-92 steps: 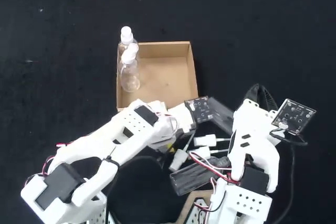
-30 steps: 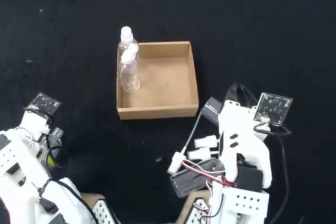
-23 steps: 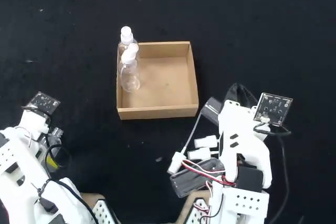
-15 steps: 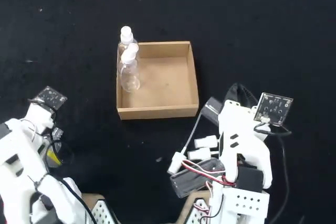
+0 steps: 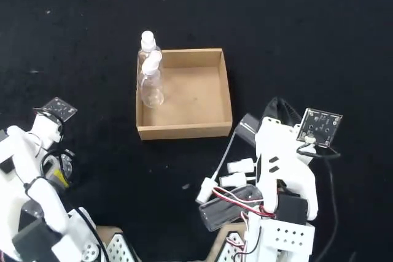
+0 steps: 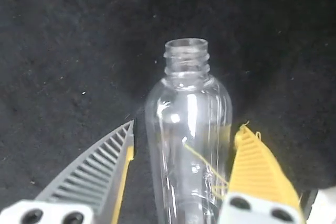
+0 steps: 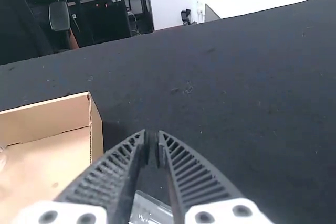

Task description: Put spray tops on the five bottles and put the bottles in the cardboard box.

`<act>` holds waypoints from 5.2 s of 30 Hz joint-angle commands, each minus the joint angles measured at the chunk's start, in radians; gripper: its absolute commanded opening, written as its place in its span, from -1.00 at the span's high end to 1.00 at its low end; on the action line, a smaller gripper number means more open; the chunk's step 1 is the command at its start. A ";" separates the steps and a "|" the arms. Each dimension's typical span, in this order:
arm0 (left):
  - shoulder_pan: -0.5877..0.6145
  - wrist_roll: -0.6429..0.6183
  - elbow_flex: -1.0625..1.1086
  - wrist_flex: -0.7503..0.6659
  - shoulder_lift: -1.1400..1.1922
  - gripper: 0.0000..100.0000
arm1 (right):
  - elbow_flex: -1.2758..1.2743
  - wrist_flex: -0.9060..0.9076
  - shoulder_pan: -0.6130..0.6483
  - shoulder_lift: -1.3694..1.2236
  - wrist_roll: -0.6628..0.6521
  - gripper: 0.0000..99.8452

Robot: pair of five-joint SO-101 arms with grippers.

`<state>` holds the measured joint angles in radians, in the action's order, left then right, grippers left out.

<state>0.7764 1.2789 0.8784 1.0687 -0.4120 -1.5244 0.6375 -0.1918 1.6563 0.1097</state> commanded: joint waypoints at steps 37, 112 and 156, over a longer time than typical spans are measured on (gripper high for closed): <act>-0.077 -0.153 -0.033 -0.021 0.048 0.48 | 0.056 0.008 0.017 0.019 -0.008 0.98; -0.171 -1.402 0.297 -0.319 -0.463 0.94 | 0.456 0.749 0.813 -0.862 -1.597 0.56; -0.171 -1.405 0.295 -0.319 -0.463 0.94 | 0.236 0.514 0.801 -0.865 -1.600 0.55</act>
<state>0.5923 -0.1174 1.2144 0.7710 -0.8539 -1.2543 1.2022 0.6091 0.8017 -1.4799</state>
